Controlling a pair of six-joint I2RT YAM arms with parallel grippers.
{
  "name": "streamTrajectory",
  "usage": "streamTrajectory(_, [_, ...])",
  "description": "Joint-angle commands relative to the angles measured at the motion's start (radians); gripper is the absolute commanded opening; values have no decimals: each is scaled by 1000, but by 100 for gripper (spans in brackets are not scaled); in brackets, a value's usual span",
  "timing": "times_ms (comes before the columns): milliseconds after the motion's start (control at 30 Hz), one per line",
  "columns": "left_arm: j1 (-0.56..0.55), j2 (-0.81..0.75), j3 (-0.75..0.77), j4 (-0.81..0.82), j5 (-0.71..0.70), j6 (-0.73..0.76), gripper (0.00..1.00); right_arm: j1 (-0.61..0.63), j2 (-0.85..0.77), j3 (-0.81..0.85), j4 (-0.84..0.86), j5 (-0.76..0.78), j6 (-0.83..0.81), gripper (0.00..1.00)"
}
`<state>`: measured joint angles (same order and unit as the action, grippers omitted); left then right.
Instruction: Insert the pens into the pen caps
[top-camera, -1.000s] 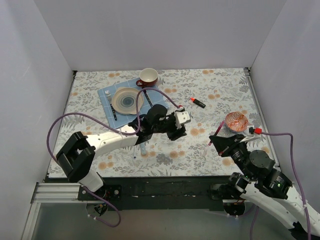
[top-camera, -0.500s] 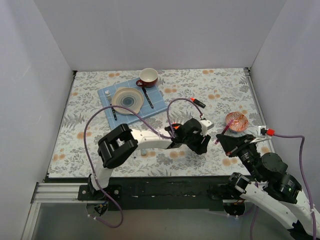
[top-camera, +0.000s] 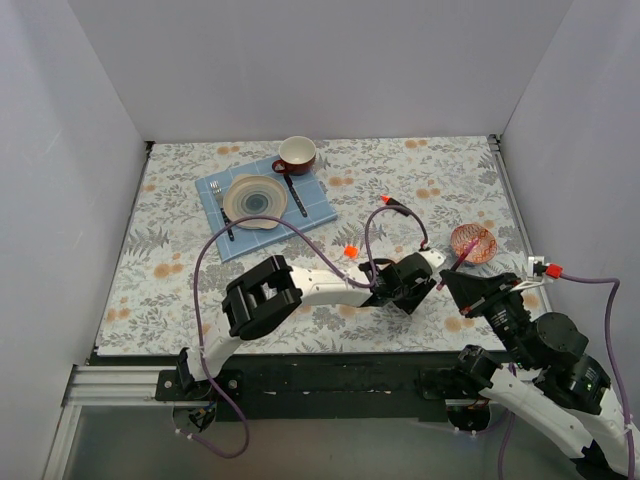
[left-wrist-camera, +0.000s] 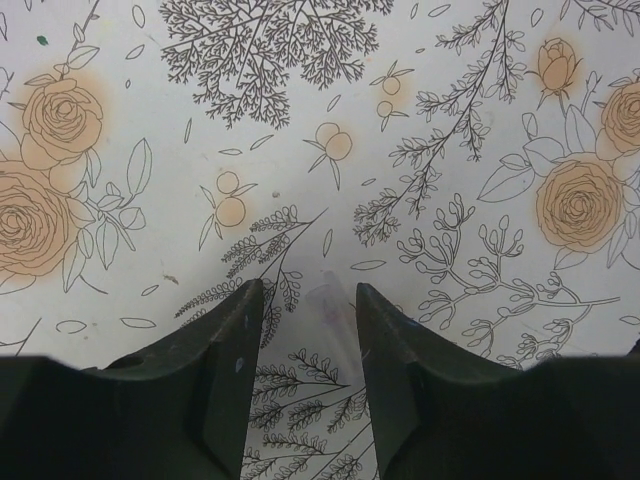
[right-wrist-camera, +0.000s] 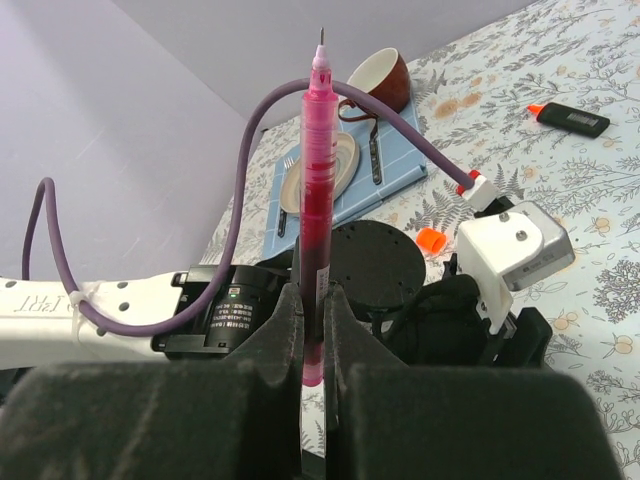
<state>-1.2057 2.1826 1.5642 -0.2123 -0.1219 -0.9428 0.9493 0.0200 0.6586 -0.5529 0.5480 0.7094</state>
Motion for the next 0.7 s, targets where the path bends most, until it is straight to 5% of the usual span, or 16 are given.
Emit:
streamTrajectory(0, [-34,29,40,-84,-99,50,40,2,-14,45,8,27,-14,1])
streamTrajectory(233, [-72,14,27,-145,-53,119,37,2,-45,44,7,30,-11,1])
streamTrajectory(367, [-72,6,10,-159,-27,163,12,2,-46,44,7,26,-5,1])
streamTrajectory(467, [-72,8,2,-163,-28,208,2,3,-51,47,7,23,-2,1])
streamTrajectory(667, [-51,-17,-6,-278,-93,410,0,3,-58,53,-5,15,7,1])
